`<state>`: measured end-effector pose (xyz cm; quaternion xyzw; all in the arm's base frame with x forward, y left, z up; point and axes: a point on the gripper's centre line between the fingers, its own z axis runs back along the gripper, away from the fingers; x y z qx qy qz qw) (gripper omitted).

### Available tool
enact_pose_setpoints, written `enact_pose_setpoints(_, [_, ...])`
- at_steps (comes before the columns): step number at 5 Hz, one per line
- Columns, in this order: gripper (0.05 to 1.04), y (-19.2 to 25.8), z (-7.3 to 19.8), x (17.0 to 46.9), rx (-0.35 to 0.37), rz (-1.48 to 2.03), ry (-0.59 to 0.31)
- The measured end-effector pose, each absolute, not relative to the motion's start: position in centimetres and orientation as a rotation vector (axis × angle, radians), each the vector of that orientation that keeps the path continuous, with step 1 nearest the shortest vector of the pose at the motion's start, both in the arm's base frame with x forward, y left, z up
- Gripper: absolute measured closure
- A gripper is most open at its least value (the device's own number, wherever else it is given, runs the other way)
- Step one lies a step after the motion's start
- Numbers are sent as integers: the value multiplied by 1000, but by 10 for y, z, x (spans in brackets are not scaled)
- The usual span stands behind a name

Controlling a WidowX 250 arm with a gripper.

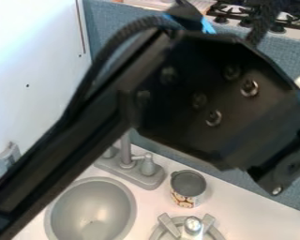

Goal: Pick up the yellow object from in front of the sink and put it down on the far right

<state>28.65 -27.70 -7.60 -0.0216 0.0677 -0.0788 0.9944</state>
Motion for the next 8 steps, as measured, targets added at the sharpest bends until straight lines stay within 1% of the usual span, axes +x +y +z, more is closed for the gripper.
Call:
enact_pose_setpoints(1, [182,-275,-84,306,-55,-114,127])
enact_pose_setpoints(2, [183,-277,-87,309,-58,-89,165])
enact_pose_setpoints(3, [138,-278,-87,308,-76,-67,178])
enact_pose_setpoints(4, [84,-276,-89,309,-116,-21,186])
enact_pose_setpoints(5, [84,-271,-83,303,-131,-6,167])
enact_pose_setpoints(6, [83,-265,-65,305,-154,2,143])
enact_pose_setpoints(7, [83,-257,-39,305,-201,19,102])
enact_pose_setpoints(8, [83,-250,-32,300,-215,27,114])
